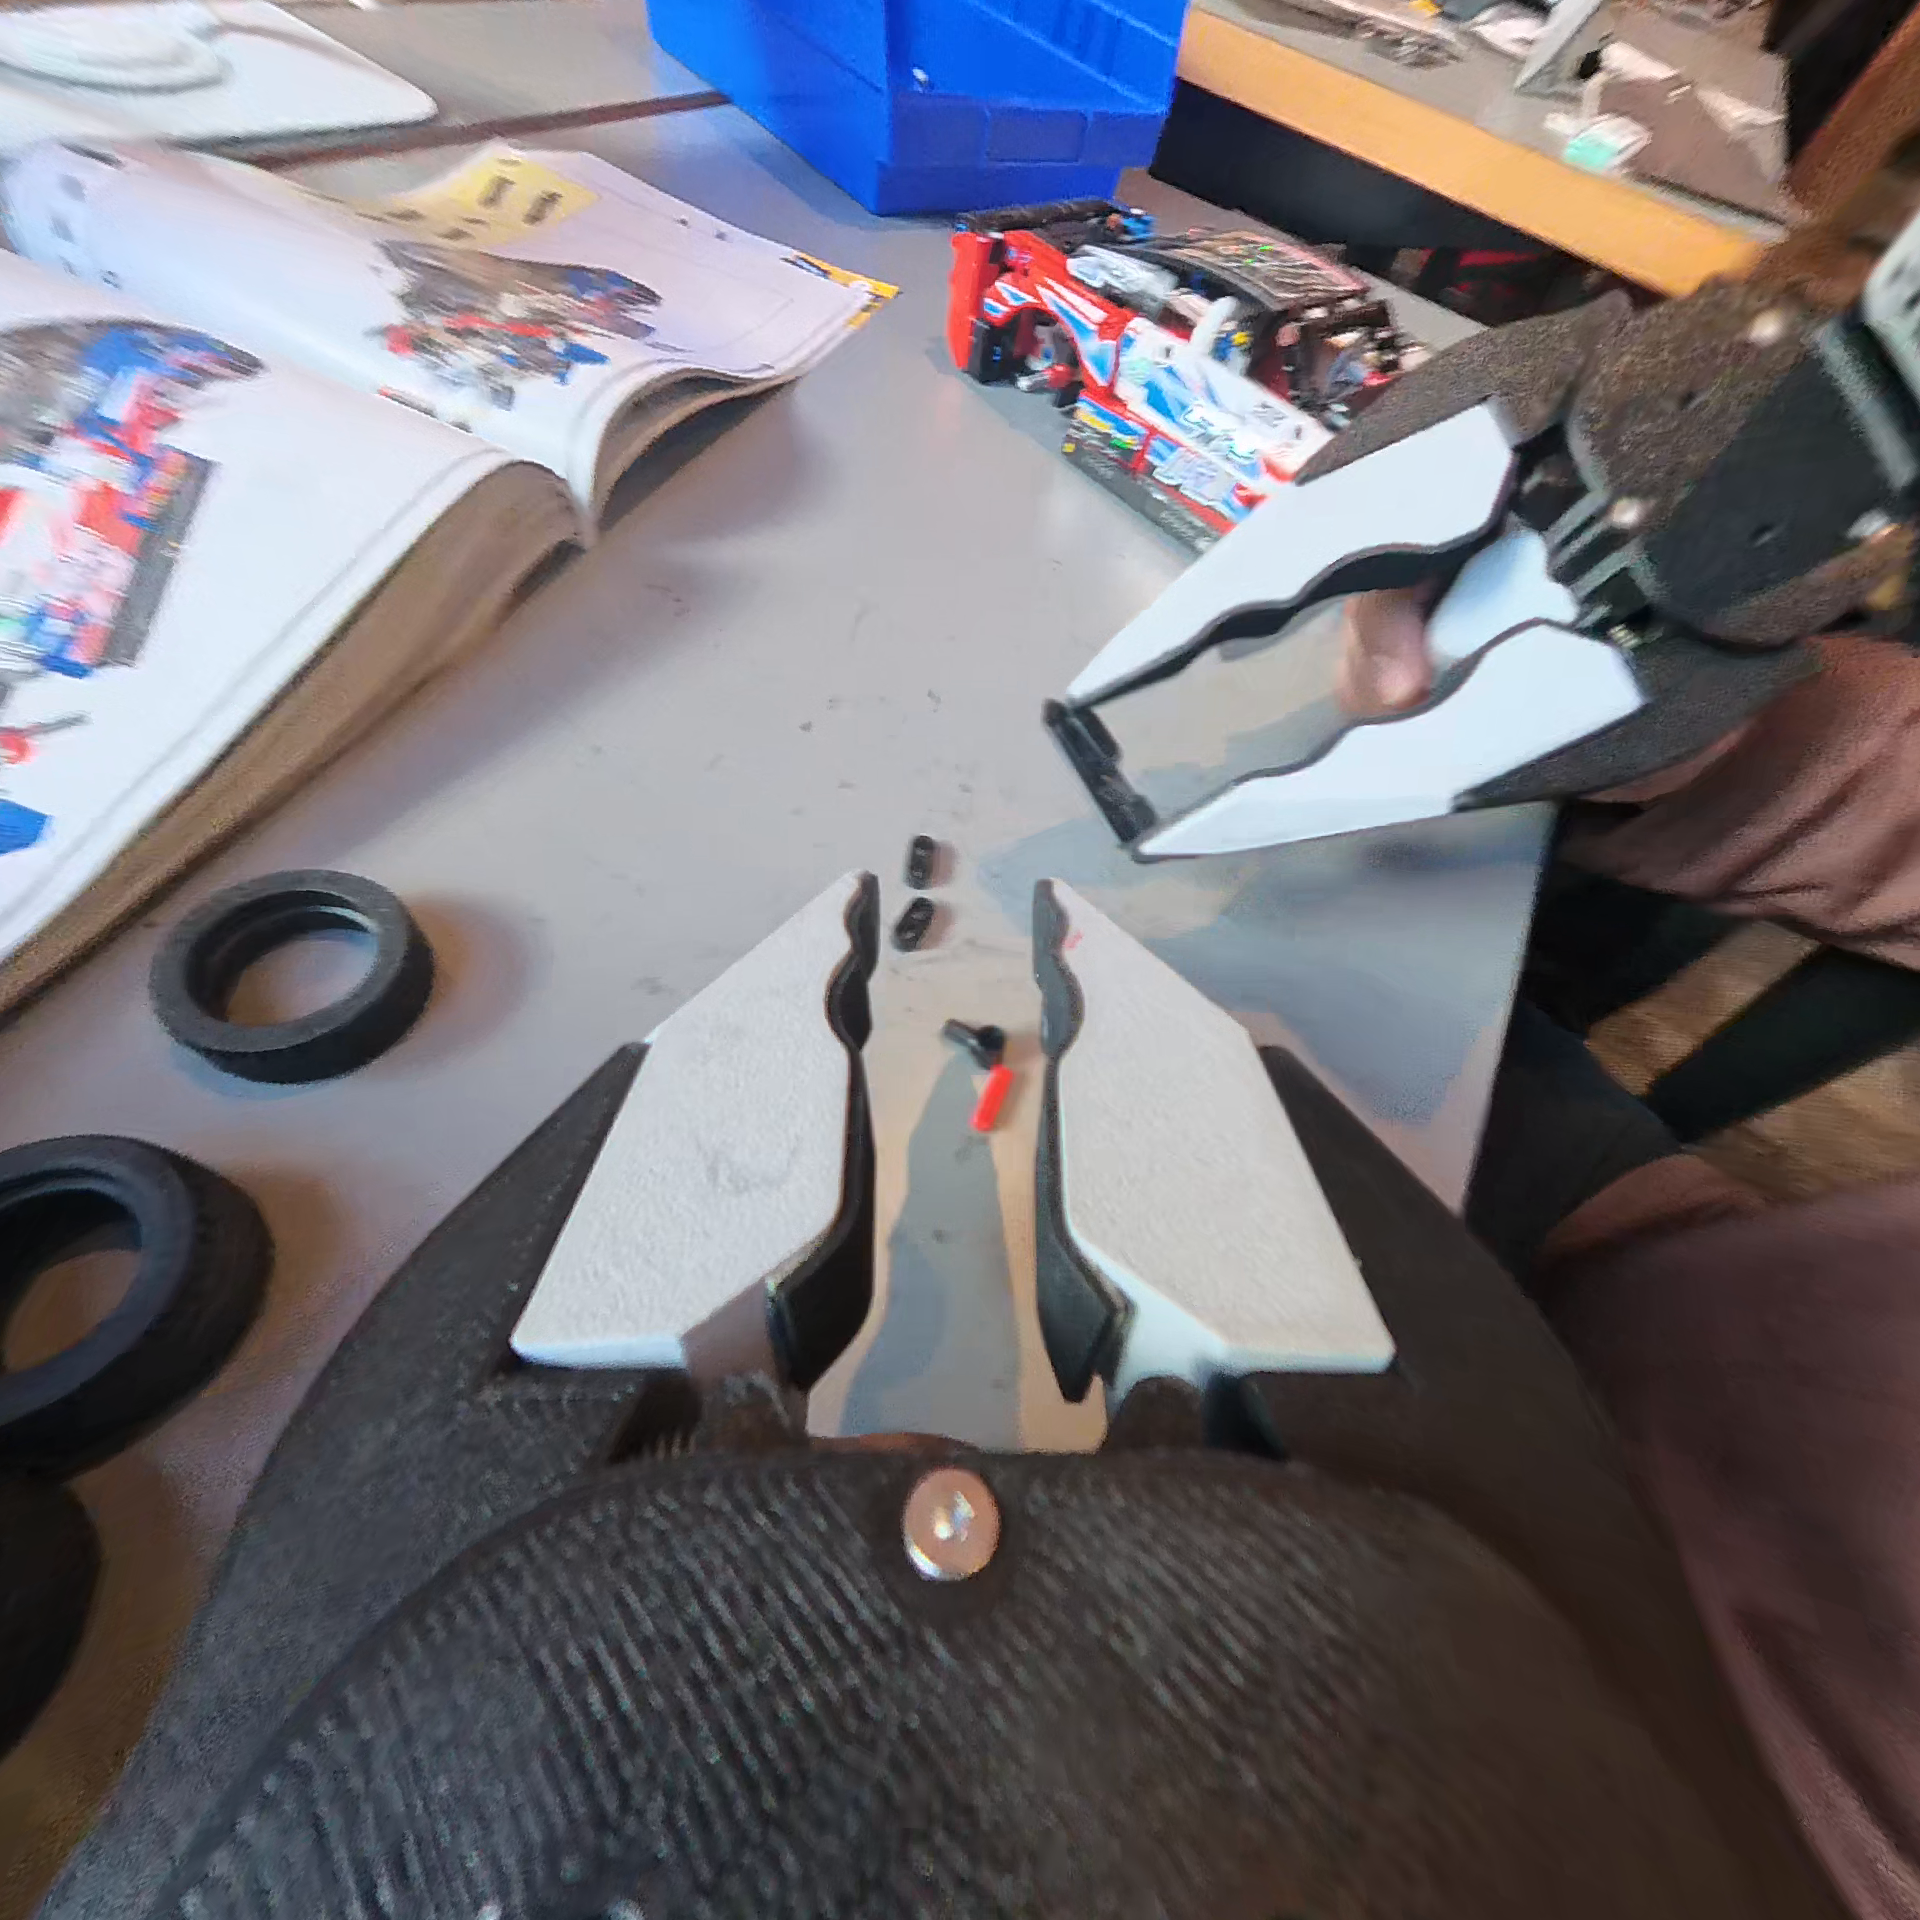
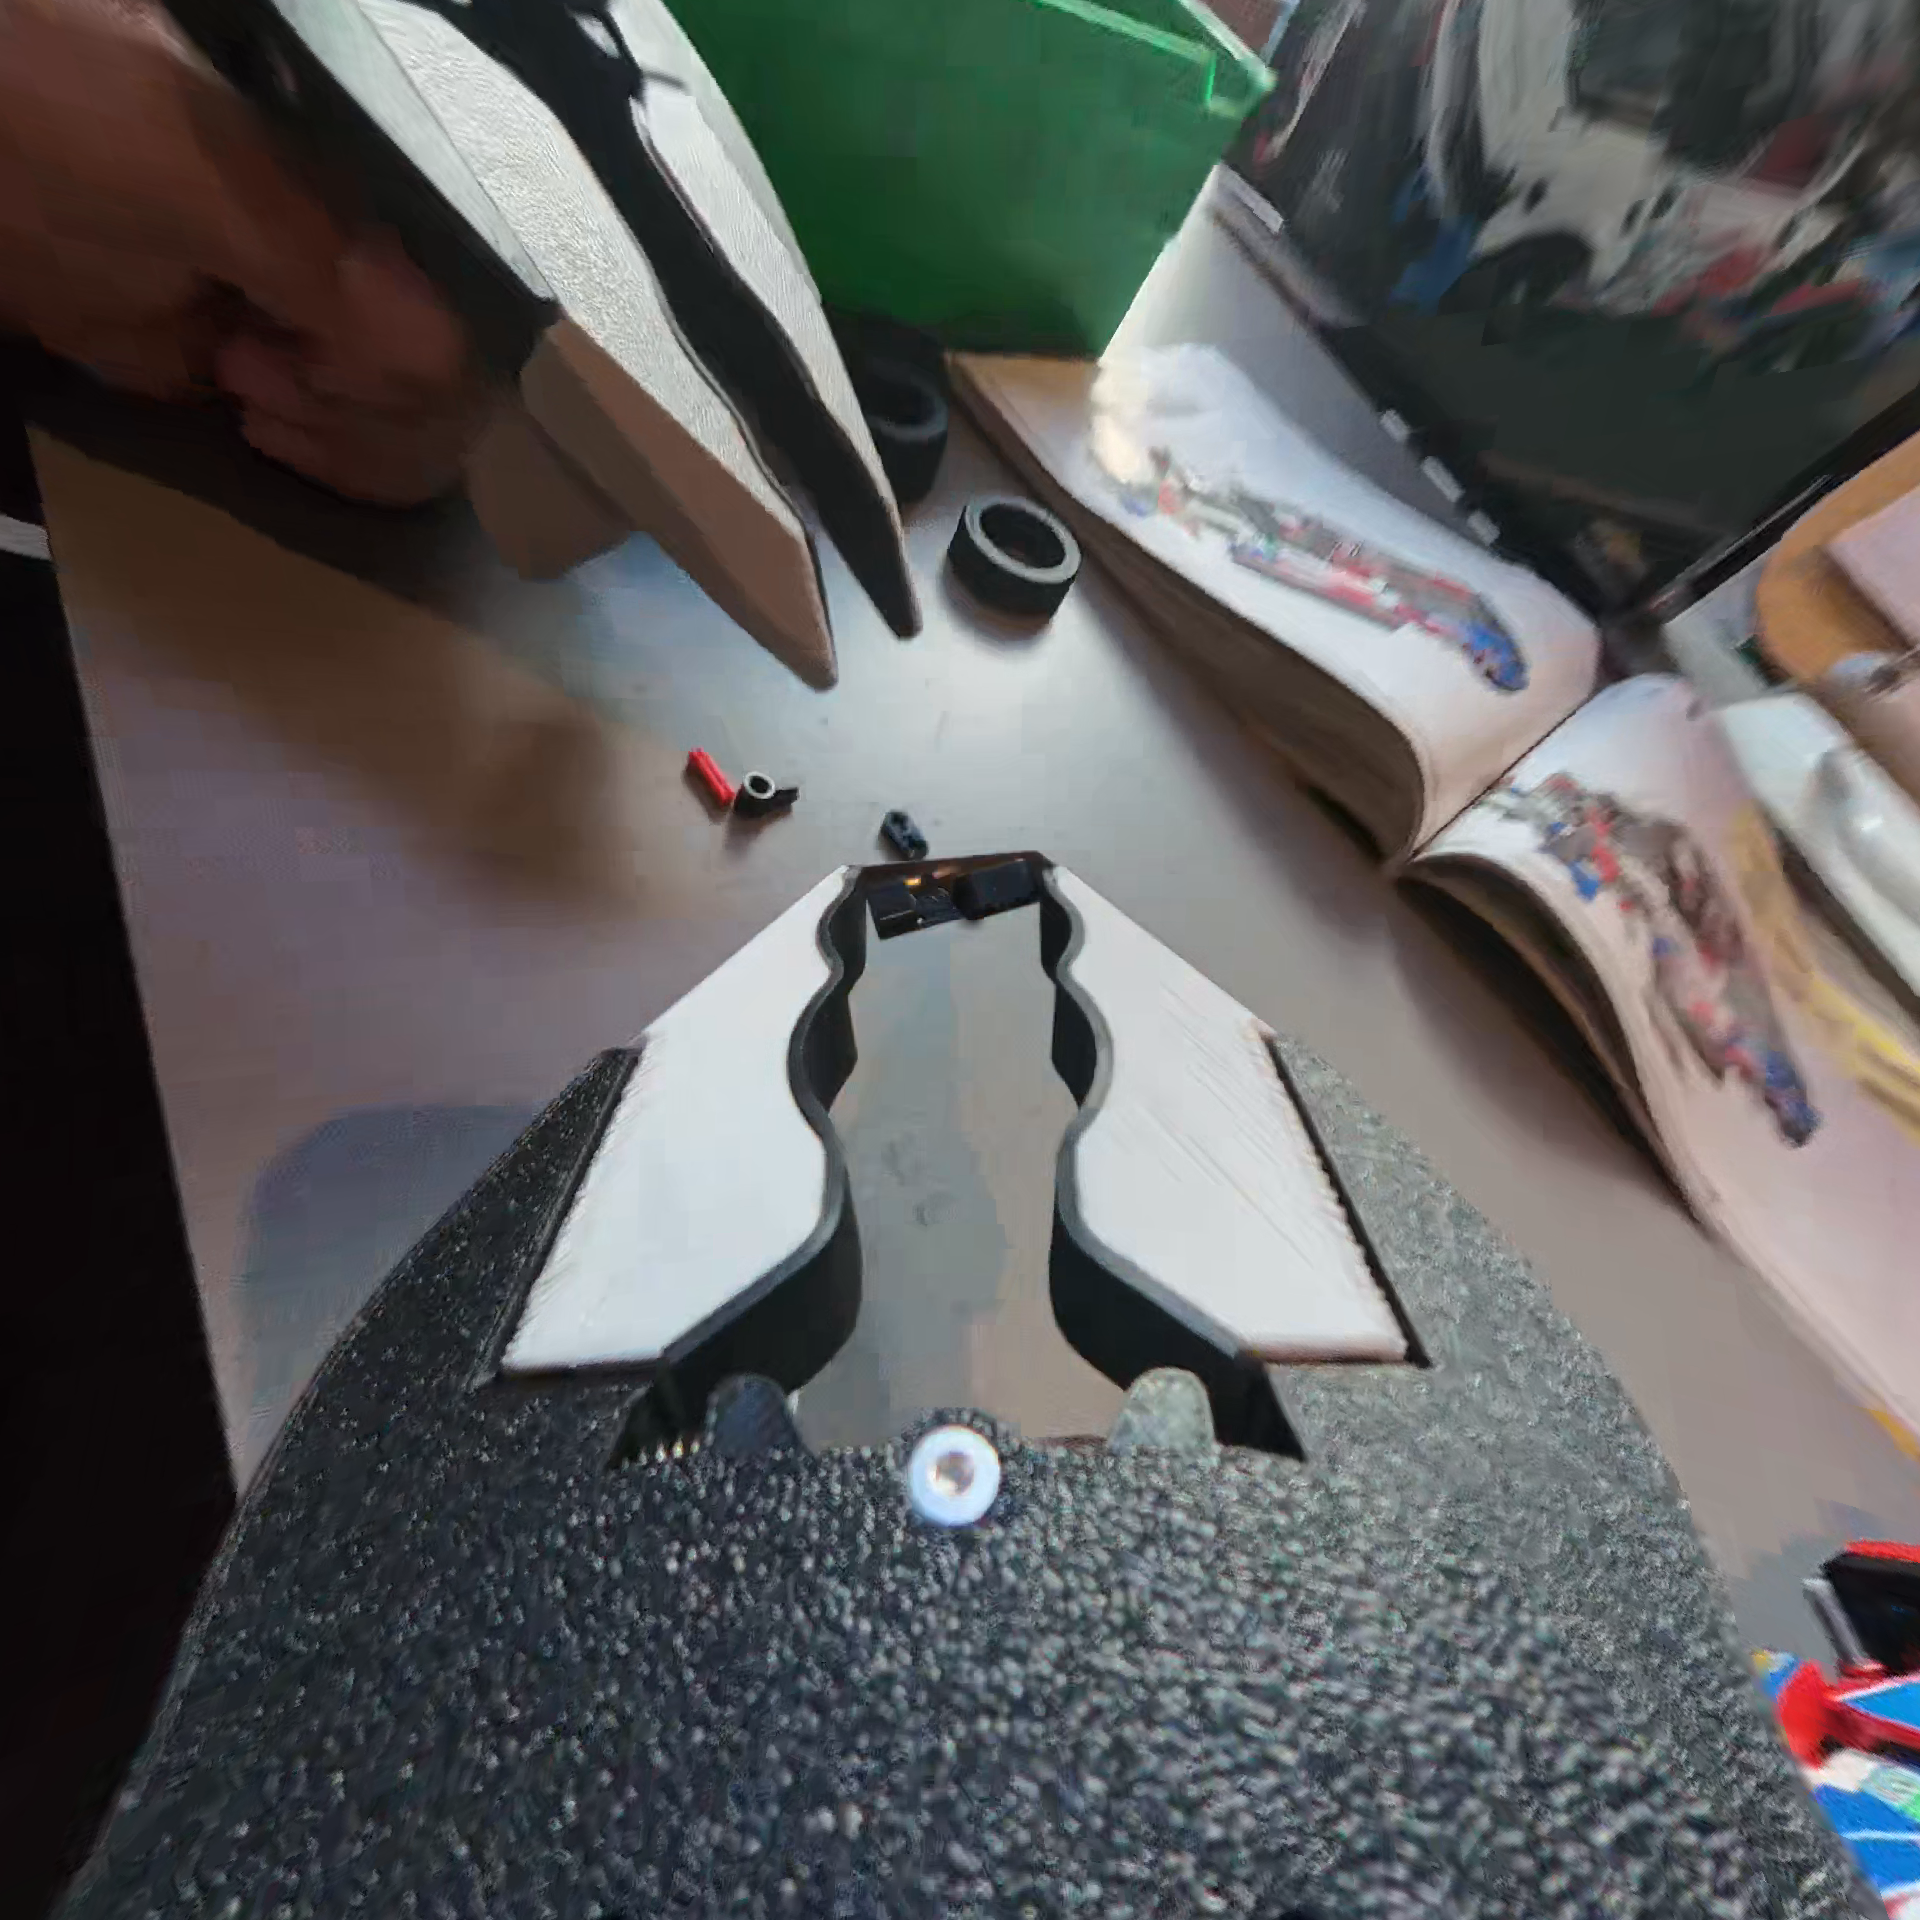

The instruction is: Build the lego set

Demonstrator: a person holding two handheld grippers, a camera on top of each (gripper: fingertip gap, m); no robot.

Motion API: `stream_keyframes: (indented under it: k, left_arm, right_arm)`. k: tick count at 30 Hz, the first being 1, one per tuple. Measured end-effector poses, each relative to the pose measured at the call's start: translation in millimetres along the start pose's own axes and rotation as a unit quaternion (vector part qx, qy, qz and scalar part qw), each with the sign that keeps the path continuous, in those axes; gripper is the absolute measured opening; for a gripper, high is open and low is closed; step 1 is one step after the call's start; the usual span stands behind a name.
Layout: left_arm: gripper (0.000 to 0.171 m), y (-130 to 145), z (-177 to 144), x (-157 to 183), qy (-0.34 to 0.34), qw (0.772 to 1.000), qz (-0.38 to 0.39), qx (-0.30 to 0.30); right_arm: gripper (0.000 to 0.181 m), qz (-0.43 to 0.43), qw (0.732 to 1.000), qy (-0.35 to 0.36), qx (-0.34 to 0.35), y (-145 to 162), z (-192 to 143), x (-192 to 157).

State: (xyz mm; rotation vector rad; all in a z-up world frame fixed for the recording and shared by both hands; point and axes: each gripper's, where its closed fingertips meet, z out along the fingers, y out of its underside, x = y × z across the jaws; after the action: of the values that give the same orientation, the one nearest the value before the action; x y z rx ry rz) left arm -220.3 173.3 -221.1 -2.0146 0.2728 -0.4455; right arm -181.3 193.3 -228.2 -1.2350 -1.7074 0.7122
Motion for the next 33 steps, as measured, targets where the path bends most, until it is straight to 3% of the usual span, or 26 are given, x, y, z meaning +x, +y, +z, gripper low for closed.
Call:
stream_keyframes:
  k: [3, 6, 11, 14, 18, 20, 26, 30, 33]
  left_arm:
    - [0.025, -0.9, 0.9, 13.2, 0.068, 0.994, -0.081, 0.001]
    - [0.029, -8.7, -4.4, 32.5, 0.166, 0.974, -0.157, 0.003]
    - [0.03, 5.4, -1.1, 29.4, 0.156, 0.976, -0.143, -0.044]
    - [0.004, 9.9, -0.3, 40.2, 0.172, 0.976, -0.122, -0.055]
    - [0.004, 17.4, 2.6, 29.0, 0.109, 0.989, -0.068, -0.072]
    - [0.003, 18.6, 0.0, 14.3, 0.053, 0.995, -0.038, -0.076]
    - [0.004, 28.7, -8.1, -21.2, -0.047, 0.994, 0.021, -0.101]
    - [0.004, 48.1, -0.8, -20.9, -0.037, 0.988, 0.012, -0.152]
    - [0.004, 48.7, 0.3, -20.3, -0.038, 0.987, 0.011, -0.155]
  right_arm:
    - [0.034, -0.078, 0.995, 0.051, 0.022, -12.2, 2.2, -2.1]
    - [0.034, -0.139, 0.987, 0.077, 0.032, -23.4, 9.0, -13.3]
    - [0.033, -0.2, 0.973, 0.095, 0.069, -43.0, 10.6, -35.3]
    - [0.033, -0.201, 0.974, 0.086, 0.064, -41.8, 13.8, -41.4]
    - [0.031, -0.18, 0.98, 0.07, 0.046, -34.2, 19.9, -40.5]
    - [0.018, -0.173, 0.982, 0.068, 0.043, -32.7, 20.1, -38.8]
    - [0.019, -0.11, 0.991, 0.054, 0.047, -33.1, 18.9, -28.3]
    - [0.019, -0.061, 0.996, 0.04, 0.047, -30.6, 19.4, -17.3]
    - [0.019, -0.021, 0.998, 0.035, 0.04, -26.1, 21.0, -4.5]
